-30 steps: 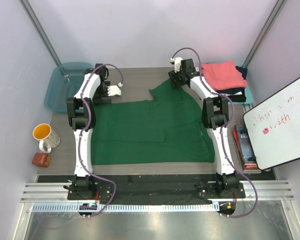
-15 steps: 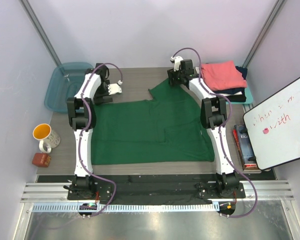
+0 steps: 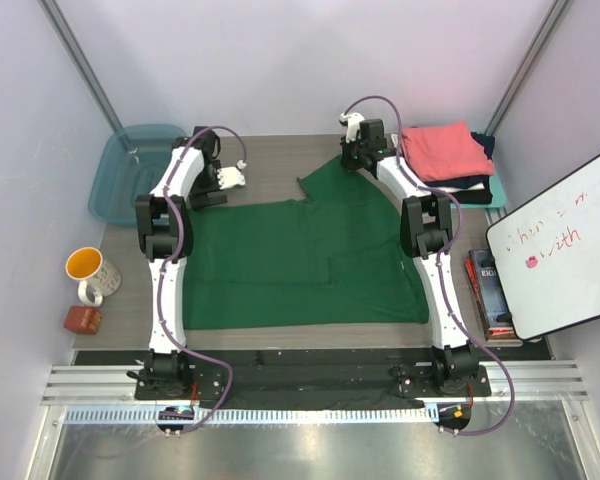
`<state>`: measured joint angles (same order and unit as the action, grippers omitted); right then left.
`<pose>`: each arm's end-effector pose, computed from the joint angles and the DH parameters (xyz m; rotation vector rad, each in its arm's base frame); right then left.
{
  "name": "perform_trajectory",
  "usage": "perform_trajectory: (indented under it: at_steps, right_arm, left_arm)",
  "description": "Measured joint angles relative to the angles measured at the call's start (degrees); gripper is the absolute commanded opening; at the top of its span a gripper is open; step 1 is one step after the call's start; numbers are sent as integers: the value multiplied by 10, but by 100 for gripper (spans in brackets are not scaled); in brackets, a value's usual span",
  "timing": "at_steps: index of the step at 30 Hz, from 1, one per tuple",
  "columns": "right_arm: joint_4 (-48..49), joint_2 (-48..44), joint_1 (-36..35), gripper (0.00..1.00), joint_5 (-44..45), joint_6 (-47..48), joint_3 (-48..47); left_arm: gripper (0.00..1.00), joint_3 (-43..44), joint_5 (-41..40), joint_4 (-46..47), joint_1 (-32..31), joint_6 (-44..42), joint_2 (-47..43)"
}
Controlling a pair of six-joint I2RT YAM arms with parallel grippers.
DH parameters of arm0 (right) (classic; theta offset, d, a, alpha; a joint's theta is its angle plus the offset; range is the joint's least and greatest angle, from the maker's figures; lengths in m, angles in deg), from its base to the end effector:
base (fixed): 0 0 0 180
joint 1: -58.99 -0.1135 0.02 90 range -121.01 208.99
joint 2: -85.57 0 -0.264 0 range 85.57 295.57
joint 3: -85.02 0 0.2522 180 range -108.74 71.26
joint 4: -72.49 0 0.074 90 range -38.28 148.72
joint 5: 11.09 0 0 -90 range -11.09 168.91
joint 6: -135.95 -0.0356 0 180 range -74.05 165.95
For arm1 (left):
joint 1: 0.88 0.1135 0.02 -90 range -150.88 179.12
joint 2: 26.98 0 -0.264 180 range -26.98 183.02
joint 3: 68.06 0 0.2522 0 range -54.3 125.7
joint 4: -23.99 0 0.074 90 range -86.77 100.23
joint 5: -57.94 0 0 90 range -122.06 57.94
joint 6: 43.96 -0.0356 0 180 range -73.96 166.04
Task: Fold and stack the t-shirts
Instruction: Grap the side of the flattened tshirt furthest away from the robot with both arms
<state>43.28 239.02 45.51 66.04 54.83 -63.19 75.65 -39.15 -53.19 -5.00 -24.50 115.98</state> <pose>0.5787 0.1469 0.1470 -0.5460 2.0994 0.2898 0.5076 -0.0322 0.1696 1.7962 2.3916 0.3499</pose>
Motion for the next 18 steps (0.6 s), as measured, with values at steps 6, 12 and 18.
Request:
perform_trajectory:
  at_steps: [6,12,18]
  right_arm:
    - [-1,0,-2,1,8,1,0]
    - [-6,-14,-4,1,52,40,13]
    - [-22,-79,-5,1,92,108,81]
  left_arm:
    - [73,0,-2,8,0,21,0]
    - [79,-1,6,16,0,74,-5]
    - [77,-1,37,-8,1,102,-17]
